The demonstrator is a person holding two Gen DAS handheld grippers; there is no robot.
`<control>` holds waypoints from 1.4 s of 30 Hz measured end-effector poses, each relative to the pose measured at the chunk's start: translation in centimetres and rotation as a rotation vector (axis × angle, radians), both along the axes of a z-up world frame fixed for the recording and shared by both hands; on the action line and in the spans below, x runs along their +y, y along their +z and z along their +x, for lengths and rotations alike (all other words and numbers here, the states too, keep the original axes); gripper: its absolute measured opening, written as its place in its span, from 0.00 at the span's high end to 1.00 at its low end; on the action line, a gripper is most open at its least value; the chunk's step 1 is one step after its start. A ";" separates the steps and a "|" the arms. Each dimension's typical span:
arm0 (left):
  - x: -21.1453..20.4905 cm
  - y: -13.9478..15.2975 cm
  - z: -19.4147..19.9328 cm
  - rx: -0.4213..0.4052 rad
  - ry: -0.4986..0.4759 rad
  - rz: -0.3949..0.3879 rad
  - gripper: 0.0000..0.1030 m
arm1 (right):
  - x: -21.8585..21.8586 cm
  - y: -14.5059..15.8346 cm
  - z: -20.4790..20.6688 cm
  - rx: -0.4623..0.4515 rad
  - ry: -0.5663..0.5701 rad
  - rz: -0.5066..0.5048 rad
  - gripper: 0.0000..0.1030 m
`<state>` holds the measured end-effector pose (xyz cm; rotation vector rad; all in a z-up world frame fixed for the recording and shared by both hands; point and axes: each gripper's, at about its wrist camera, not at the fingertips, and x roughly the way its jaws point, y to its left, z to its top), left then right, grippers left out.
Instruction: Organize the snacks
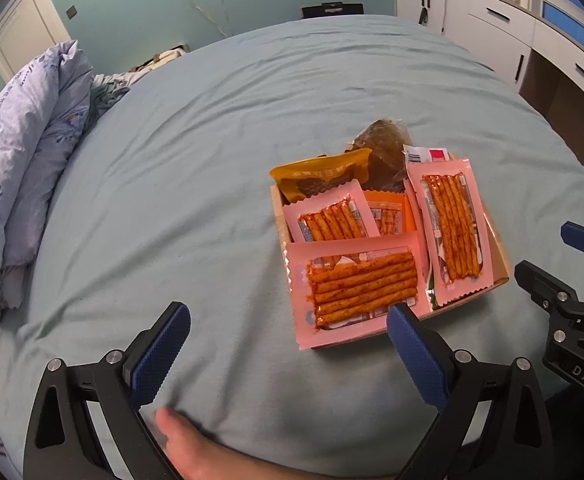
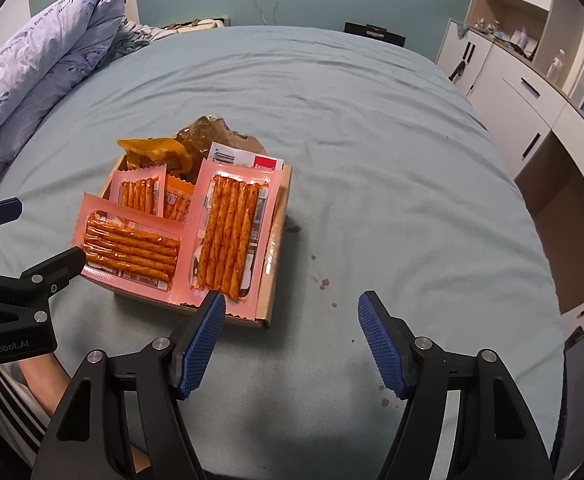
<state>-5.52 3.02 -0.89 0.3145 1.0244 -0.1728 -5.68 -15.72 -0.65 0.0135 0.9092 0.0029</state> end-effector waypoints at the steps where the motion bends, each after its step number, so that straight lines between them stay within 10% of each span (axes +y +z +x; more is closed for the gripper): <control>1: 0.0 0.0 0.0 0.000 0.001 -0.001 0.02 | 0.0 0.0 0.0 0.002 0.000 -0.001 0.34; 42: -0.8 0.6 -0.8 -0.044 -0.024 0.015 0.01 | 0.2 -0.2 -0.1 0.019 -0.006 -0.010 0.34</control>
